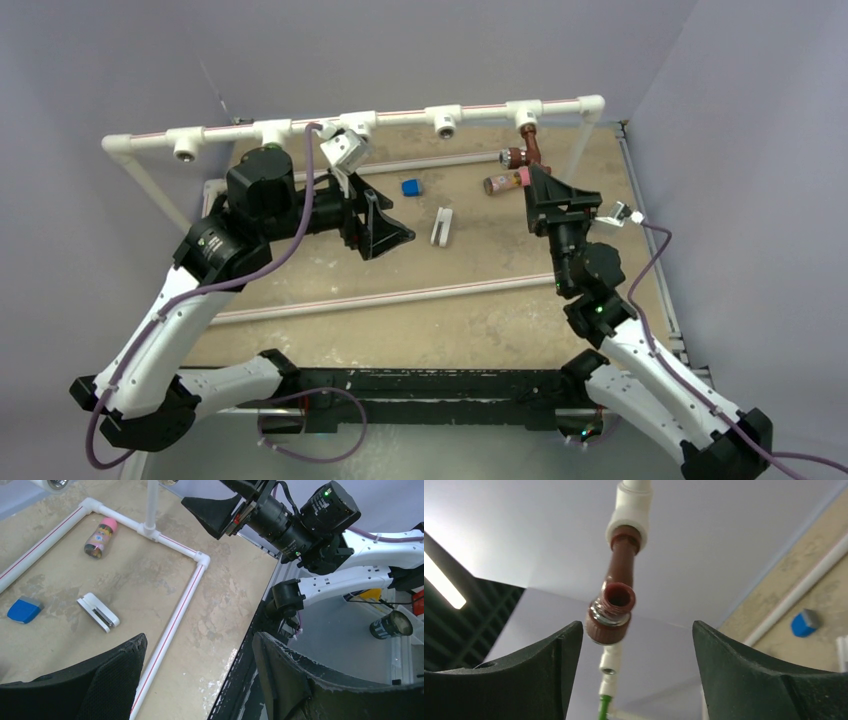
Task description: Install the water faucets
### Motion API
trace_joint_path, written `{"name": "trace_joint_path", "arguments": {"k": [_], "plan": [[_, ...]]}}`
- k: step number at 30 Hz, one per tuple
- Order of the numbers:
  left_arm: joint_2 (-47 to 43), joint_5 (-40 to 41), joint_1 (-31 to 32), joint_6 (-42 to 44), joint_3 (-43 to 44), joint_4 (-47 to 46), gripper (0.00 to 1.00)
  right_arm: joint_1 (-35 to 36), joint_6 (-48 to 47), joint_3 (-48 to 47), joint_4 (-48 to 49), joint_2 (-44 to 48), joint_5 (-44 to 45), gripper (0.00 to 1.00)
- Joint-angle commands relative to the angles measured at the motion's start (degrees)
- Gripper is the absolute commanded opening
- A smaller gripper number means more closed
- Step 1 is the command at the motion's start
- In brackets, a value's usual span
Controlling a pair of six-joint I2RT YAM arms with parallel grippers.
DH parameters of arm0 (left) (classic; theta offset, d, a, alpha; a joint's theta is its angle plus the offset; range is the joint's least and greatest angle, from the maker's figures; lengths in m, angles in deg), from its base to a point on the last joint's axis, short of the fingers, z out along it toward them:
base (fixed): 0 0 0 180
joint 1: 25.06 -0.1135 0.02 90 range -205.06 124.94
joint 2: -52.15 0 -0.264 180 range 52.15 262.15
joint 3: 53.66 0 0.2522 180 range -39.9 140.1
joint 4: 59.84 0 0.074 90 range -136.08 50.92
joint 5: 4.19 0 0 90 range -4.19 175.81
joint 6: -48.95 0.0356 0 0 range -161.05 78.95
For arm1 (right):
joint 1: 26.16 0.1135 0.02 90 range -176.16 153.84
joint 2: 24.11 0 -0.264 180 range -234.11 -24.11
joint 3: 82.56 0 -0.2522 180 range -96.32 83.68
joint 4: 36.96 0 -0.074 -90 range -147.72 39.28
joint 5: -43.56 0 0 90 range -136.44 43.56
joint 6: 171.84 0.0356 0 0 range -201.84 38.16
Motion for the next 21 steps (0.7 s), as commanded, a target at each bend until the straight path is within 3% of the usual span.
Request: {"name": "trace_joint_path", "arguments": {"k": [1,7,12,21], "plan": [[0.3,0.8,0.3,0.7,2.2,-0.5,0.77,0.4,-13.2,-0.2,-7.8,3.0,-0.6,0.82],[-0.1,1.2,0.3,0.8,2.3,-0.2,0.77,0.4,-37.0,-3.5,-14.2,6.6,-2.1,0.82],[-0.5,1.2,0.3,0.9,2.3,-0.3,0.77,0.4,-55.2,-9.3,-21.3,3.9,-0.9,0.82],[-1.1,1.1,0.3,1.1,1.5,-0.7,0.77,0.4,-83.2,-12.3,-20.9,-2.0,0.9,0.84]]}}
